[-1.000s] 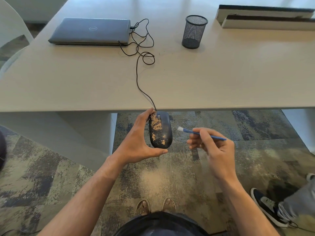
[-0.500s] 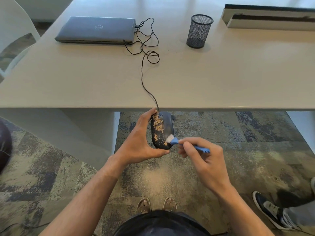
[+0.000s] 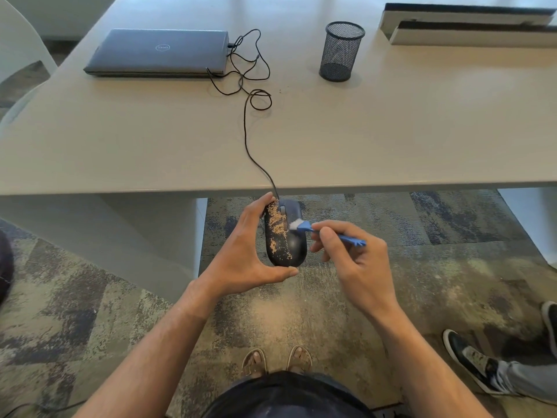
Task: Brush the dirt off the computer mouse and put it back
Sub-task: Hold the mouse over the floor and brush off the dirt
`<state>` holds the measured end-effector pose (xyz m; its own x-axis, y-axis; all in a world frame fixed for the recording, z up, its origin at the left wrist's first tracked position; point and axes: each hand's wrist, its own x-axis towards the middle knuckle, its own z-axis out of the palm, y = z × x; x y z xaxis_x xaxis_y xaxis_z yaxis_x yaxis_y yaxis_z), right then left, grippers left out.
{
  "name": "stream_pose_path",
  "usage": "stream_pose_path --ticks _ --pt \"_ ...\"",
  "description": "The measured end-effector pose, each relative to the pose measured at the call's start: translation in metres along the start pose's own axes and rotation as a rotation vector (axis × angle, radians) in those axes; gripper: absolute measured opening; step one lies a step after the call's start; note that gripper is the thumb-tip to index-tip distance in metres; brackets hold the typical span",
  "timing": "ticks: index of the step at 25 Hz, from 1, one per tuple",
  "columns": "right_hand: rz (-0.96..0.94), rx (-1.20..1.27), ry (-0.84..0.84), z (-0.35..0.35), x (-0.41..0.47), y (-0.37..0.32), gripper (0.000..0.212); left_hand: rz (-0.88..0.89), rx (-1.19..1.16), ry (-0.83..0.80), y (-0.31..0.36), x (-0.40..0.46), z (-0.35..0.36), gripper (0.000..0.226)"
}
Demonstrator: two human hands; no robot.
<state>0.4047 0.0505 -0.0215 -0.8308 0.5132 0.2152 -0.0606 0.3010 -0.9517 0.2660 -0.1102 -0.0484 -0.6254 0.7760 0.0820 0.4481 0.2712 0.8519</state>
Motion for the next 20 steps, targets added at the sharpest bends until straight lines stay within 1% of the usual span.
stream_pose_path --ticks 4,6,9,14,15,17,20 --pt "-0.101 -0.038 -0.023 -0.002 -0.021 0.009 0.019 0.007 0.009 0.02 0.0 -0.001 -0.004 0.121" --pt "-0.12 -0.037 -0.016 -0.006 -0.031 0.014 0.02 0.009 0.019 0.023 -0.001 -0.003 -0.006 0.122" --pt "-0.11 -0.049 0.012 -0.014 -0.032 0.02 0.019 0.003 0.02 0.025 -0.001 -0.003 -0.007 0.122" --pt "-0.025 -0.029 0.157 -0.012 0.004 0.007 0.019 0.015 0.017 -0.008 0.001 -0.004 -0.003 0.121" --pt "-0.024 -0.05 0.155 -0.01 0.013 0.002 0.018 0.016 0.014 -0.014 0.002 -0.004 -0.002 0.12" --pt "-0.038 -0.091 0.099 -0.003 0.032 -0.006 0.009 0.022 0.014 -0.024 0.004 -0.005 0.0 0.12" --pt "-0.046 -0.193 -0.006 0.006 0.05 -0.011 0.018 0.027 0.021 -0.021 0.005 -0.005 0.001 0.12"
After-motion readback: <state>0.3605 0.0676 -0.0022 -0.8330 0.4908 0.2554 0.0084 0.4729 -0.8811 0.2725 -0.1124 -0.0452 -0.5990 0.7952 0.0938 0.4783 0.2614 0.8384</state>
